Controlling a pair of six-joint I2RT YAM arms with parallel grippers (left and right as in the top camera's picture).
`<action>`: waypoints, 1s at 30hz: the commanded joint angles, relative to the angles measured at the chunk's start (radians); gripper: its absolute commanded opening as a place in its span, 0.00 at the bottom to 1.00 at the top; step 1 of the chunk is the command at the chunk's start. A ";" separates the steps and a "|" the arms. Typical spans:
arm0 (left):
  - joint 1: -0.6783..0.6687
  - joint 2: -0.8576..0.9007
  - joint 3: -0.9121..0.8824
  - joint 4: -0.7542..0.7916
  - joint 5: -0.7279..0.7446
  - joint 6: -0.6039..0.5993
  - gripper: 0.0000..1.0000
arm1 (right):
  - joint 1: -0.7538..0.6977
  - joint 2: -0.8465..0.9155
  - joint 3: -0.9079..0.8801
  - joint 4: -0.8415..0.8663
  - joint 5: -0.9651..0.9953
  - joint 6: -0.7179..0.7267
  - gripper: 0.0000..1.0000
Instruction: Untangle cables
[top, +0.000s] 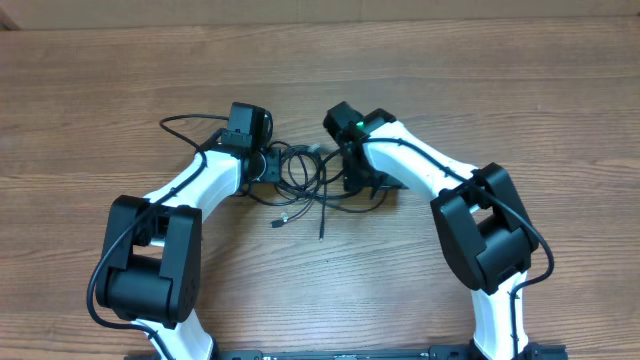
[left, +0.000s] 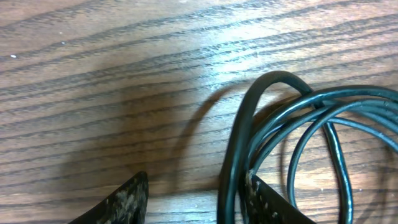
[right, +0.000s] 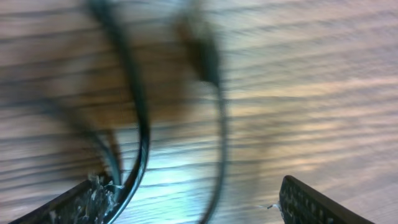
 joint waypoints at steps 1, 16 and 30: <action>0.006 0.012 0.023 -0.003 -0.043 0.026 0.51 | -0.047 0.032 -0.030 -0.039 0.042 0.087 0.86; 0.005 0.012 0.023 -0.003 -0.039 0.026 0.53 | -0.054 0.032 -0.043 -0.041 -0.168 0.093 0.89; 0.005 0.012 0.023 -0.003 -0.039 0.026 0.53 | -0.047 0.032 -0.061 -0.123 -0.392 0.073 0.75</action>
